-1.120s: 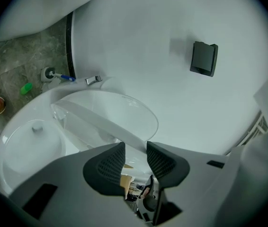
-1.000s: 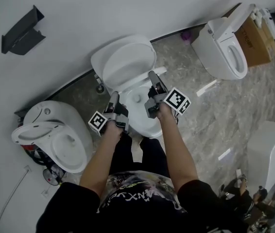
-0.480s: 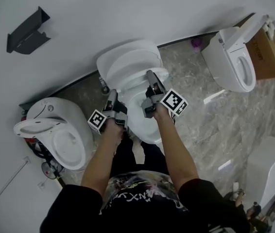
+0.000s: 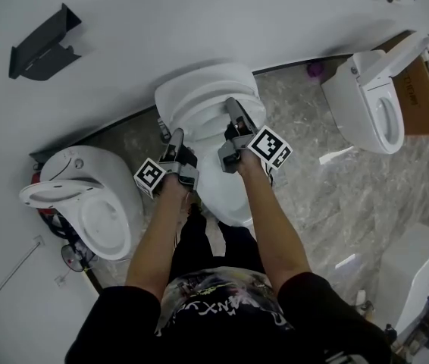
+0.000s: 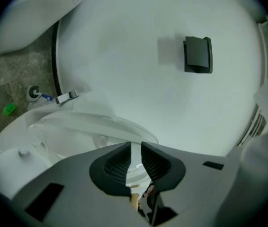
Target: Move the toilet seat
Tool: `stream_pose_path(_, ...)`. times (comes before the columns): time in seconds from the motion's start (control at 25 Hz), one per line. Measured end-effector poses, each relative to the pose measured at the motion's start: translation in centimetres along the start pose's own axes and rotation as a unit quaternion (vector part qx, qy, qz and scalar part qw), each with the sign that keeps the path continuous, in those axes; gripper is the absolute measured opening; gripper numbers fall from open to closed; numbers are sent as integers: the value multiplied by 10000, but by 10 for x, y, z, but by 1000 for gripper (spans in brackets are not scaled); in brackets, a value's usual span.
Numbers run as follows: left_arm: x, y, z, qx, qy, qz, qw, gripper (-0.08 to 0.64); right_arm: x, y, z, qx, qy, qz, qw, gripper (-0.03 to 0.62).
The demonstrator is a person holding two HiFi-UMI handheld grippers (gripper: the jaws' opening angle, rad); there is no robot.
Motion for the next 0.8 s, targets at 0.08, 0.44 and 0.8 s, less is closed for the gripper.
stream_pose_path(0.08,7,-1,6,63,-5,73,10000,80,2,2,9,-40,-75,-22,10000,135)
stream_pose_path(0.44,19,-5,16,65,191,-73,9998,58,1,8,30,-249,-321,-65,9992,112)
stream_pose_path(0.8,22,21,14,131,-181,628,9978,29,0,-5,20,-476,-372,-431,9972,6)
Point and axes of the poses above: the fingertips, and each gripper's own axes: z forward along the fingers, y to its right, x out of its top, the point moved 8 cm from there along -z, backward along the fingers, and after that the axes turned 13 degrees about -y, right-handed, at the moved point
